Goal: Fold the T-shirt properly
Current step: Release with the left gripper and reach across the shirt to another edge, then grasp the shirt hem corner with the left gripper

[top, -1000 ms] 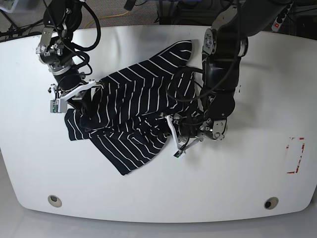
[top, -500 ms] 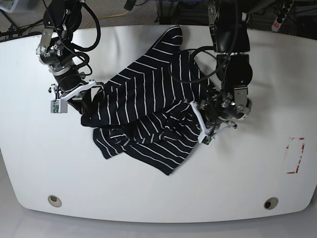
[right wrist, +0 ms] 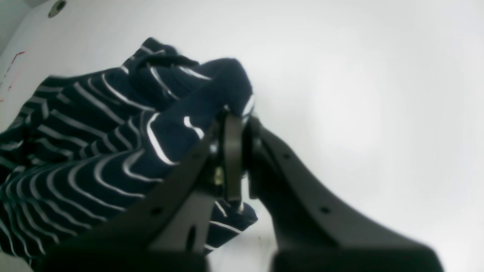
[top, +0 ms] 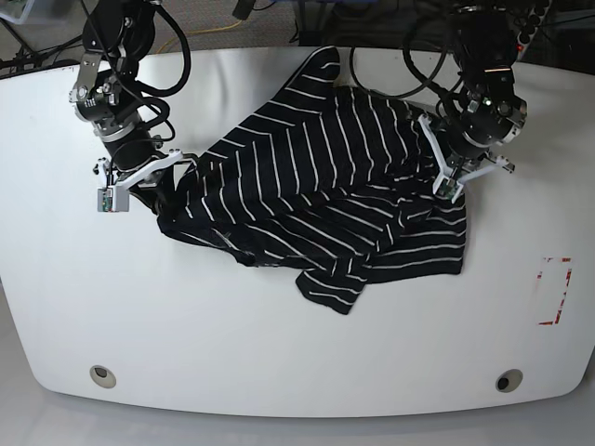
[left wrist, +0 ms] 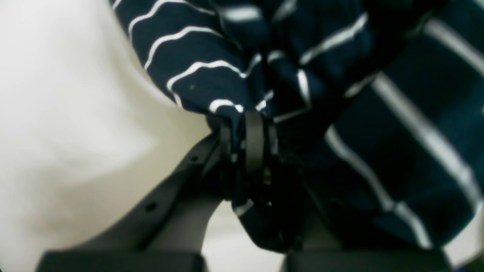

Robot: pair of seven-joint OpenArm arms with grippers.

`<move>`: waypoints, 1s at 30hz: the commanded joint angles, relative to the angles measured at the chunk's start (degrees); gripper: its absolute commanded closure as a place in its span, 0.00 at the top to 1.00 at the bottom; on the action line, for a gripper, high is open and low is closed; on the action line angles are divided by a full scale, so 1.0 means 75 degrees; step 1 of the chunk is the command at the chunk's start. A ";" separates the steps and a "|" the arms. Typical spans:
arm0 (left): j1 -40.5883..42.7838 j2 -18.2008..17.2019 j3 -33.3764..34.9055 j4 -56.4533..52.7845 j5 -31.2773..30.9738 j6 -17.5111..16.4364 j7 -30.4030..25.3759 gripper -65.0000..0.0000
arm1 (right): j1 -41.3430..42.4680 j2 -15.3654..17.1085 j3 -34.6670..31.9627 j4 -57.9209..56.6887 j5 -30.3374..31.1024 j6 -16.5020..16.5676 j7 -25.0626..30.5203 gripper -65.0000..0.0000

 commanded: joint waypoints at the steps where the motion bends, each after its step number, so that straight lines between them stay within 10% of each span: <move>1: 0.0134 -0.0053 0.0011 0.0248 -0.0024 -0.0001 -0.0077 0.13 | 0.0163 0.0067 0.0027 0.0120 0.0106 0.0002 0.0190 0.00; 8: 0.0357 -0.0018 -0.0047 0.0365 -0.0024 -0.0001 -0.0077 0.68 | 0.0222 0.0067 0.0027 0.0120 0.0106 0.0002 0.0190 0.00; 16: -0.1014 0.0017 -0.1220 0.0330 -0.0024 -0.0634 -0.0077 0.70 | 0.0222 0.0067 0.0027 0.0120 0.0106 0.0002 0.0190 0.00; 30: -0.4167 -0.0264 -0.1794 -0.2553 0.0035 -0.0329 0.0146 0.70 | 0.0316 0.0055 0.0039 0.0120 0.0117 0.0002 0.0190 0.00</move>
